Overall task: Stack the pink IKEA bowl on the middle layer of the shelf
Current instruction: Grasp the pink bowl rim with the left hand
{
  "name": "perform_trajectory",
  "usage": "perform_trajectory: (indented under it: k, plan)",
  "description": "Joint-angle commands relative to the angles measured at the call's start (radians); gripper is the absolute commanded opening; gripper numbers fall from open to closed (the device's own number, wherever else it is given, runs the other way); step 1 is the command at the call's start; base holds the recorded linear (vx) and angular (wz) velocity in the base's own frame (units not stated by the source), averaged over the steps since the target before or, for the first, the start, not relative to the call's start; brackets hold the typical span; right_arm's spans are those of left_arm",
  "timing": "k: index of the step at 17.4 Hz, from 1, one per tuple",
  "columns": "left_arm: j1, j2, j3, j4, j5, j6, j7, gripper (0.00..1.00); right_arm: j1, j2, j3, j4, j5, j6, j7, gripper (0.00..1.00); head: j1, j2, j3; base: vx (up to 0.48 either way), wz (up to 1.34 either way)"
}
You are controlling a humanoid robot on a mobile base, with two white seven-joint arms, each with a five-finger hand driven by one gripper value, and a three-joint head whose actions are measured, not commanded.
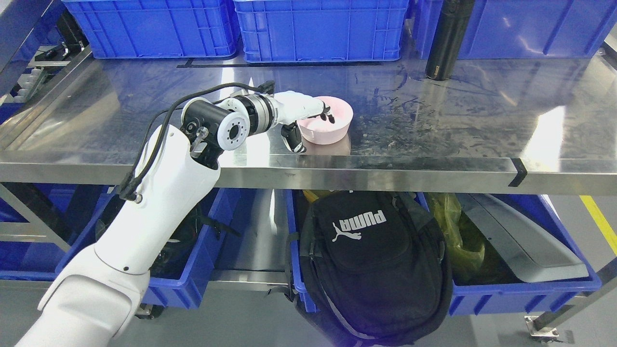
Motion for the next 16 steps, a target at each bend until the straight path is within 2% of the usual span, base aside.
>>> perform_trajectory:
  k: [1,5,7,10,12,14,16]
  plan:
    - [-0.001,-0.012,0.005,0.103,-0.015,-0.052,0.005,0.63,0.023,-0.017,0.000,-0.017,0.000,0.001,0.000,1.00,0.0000,0.000,0.000,0.000,0.00]
    - [-0.006,-0.058,0.019,0.163,-0.019,-0.113,0.007,0.52,0.023,-0.017,0.000,-0.017,0.000,0.001,0.000,1.00,0.0000,0.000,0.000,0.000,0.00]
    - [-0.009,-0.075,0.027,0.185,-0.025,-0.141,0.007,0.42,0.023,-0.017,0.000,-0.017,0.000,0.001,0.000,1.00,0.0000,0.000,0.000,0.000,0.00]
    - [-0.007,-0.099,0.097,0.205,-0.026,-0.226,0.005,0.15,0.023,-0.017,0.000,-0.017,0.000,0.001,0.000,1.00,0.0000,0.000,0.000,0.000,0.00]
    - [-0.006,-0.099,0.140,0.212,-0.026,-0.285,0.004,0.06,0.023,-0.017,0.000,-0.017,0.000,0.001,0.000,1.00,0.0000,0.000,0.000,0.000,0.00]
    - [-0.001,-0.096,0.191,0.212,-0.026,-0.337,0.002,0.01,0.023,-0.017,0.000,-0.017,0.000,0.001,0.000,1.00,0.0000,0.000,0.000,0.000,0.00]
    - [0.002,-0.089,0.227,0.209,-0.024,-0.363,0.004,0.00,0.023,-0.017,0.000,-0.017,0.000,0.001,0.000,1.00,0.0000,0.000,0.000,0.000,0.00]
